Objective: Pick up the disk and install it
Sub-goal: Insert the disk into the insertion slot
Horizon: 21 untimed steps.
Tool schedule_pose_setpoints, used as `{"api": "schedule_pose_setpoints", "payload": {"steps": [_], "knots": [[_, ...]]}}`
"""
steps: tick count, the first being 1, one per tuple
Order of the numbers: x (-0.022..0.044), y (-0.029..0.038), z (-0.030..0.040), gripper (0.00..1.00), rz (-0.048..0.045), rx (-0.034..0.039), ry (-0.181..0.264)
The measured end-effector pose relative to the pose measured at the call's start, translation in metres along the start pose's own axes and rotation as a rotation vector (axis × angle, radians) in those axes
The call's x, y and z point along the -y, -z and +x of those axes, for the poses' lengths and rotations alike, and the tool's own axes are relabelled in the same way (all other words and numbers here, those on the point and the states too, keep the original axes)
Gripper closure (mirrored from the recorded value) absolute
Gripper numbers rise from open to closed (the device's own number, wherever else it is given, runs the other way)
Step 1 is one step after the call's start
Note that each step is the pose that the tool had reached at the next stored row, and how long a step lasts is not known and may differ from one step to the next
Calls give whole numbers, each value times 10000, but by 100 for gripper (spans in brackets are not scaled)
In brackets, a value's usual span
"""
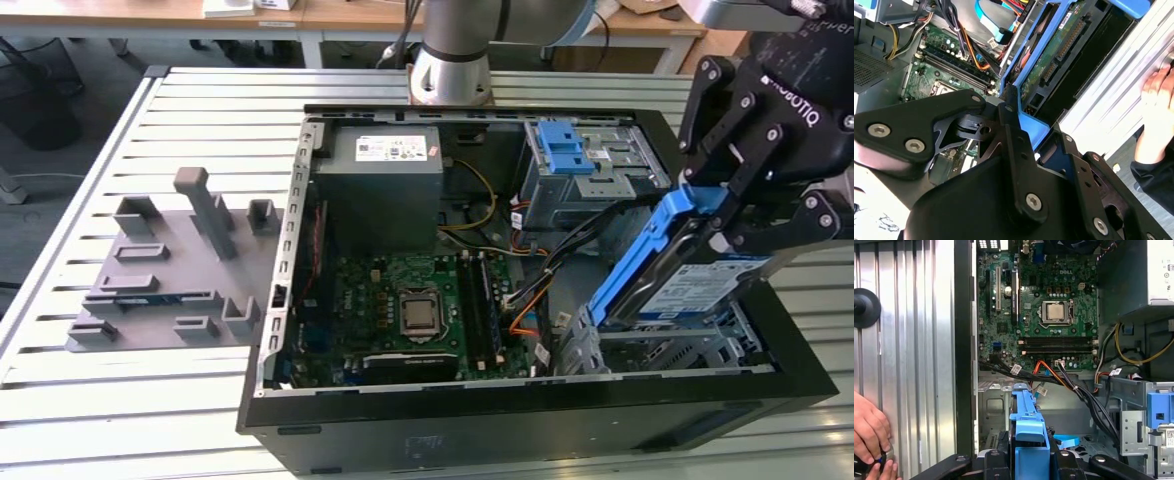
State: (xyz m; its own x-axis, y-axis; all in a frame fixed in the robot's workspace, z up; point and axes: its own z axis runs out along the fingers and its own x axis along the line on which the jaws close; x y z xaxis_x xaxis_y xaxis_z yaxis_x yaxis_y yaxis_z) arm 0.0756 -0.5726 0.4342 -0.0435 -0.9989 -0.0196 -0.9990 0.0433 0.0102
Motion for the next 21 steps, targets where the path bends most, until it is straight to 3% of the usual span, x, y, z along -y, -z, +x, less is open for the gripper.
{"api": "schedule_pose_setpoints", "payload": {"steps": [21], "knots": [[4, -108, 3, 64, 0, -2, -2]]}}
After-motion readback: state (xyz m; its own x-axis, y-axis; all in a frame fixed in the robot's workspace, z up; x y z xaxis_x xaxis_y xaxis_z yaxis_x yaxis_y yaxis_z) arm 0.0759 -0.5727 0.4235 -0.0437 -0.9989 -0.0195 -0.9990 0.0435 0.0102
